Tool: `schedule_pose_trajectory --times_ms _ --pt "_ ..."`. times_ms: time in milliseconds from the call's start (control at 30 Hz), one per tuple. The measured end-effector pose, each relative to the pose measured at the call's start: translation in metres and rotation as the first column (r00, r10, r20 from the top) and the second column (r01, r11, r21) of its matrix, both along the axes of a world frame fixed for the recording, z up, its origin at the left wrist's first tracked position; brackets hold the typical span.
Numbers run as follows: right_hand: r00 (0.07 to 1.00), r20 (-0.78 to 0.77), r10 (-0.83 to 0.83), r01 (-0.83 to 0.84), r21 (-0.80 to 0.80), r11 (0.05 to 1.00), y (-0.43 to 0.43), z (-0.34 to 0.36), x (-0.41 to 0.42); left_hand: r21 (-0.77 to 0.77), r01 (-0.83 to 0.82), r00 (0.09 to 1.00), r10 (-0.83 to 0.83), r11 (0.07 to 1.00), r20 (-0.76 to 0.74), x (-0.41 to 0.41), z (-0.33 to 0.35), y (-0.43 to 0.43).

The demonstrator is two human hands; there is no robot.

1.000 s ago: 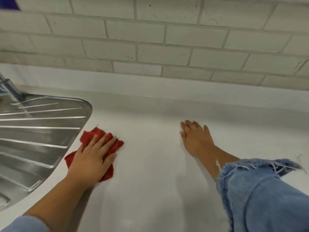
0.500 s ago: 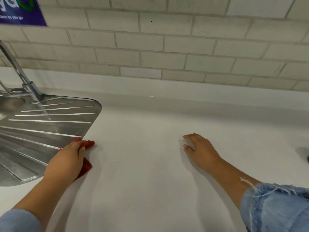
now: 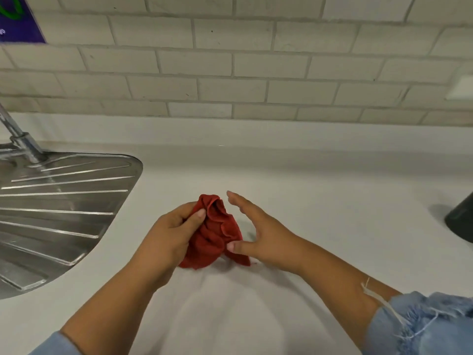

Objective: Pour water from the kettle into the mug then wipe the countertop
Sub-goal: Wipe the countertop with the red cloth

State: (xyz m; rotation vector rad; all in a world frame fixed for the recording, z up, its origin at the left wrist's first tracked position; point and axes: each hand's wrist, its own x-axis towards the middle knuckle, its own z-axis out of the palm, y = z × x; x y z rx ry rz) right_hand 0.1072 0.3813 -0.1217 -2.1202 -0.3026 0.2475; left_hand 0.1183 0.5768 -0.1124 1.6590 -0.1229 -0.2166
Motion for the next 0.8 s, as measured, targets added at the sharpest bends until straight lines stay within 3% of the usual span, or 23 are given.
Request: schedule_pose_trajectory --times_ms 167,267,433,633,800 --pt "0.966 -0.038 -0.256 0.259 0.147 0.955 -0.020 -0.002 -0.029 -0.227 0.109 0.982 -0.140 0.968 -0.127 0.000 -0.011 -0.031" --pt "0.939 -0.041 -0.341 0.344 0.156 0.926 -0.044 0.006 -0.046 -0.265 0.188 0.950 -0.244 0.946 -0.196 -0.007 -0.012 -0.058" --pt "0.899 0.042 -0.435 0.428 0.124 0.895 -0.089 0.022 -0.076 -0.040 0.493 0.861 -0.494 0.869 -0.122 -0.031 -0.012 -0.110" --pt "0.859 0.117 -0.498 0.492 0.077 0.867 -0.169 0.028 -0.130 0.137 0.528 0.847 -0.509 0.838 -0.153 -0.061 -0.012 -0.181" --pt "0.825 0.048 -0.563 0.558 0.083 0.826 -0.268 0.031 -0.198 0.146 0.496 0.868 -0.494 0.856 -0.056 -0.116 -0.003 -0.273"
